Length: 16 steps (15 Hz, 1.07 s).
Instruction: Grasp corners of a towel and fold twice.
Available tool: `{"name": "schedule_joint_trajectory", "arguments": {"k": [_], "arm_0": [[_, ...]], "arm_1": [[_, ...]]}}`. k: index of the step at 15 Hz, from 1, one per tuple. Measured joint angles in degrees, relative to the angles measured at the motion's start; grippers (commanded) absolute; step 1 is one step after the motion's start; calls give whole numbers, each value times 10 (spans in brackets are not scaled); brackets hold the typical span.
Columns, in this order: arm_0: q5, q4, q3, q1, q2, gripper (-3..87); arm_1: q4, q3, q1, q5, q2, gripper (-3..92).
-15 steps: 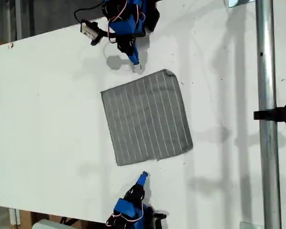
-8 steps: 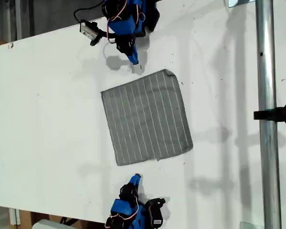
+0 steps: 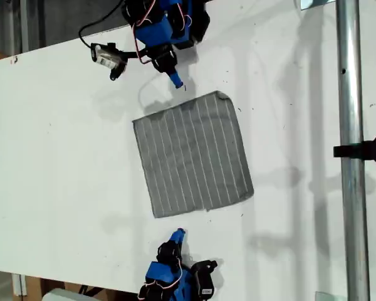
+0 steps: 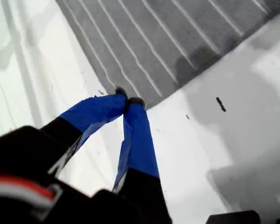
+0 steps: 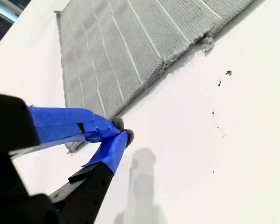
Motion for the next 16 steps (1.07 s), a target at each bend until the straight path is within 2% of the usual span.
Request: {"name": "schedule_joint_trajectory", "arguments": {"k": [1, 3, 5, 11, 13, 16], "arm_0": [[-1, 0, 0, 0, 0, -29], [-3, 0, 0, 0, 0, -29], [-6, 0, 0, 0, 0, -29], [-6, 0, 0, 0, 0, -29], [-6, 0, 0, 0, 0, -29], [-7, -2, 0, 0, 0, -29]], "arm_1": [[11, -77, -34, -33, -101, 56], [46, -204, -91, -71, -267, 275], [91, -290, -120, -87, -354, 401], [156, -338, -141, -109, -463, 424], [129, -325, -139, -109, -541, 410], [43, -318, -134, -109, -679, 375]]}}
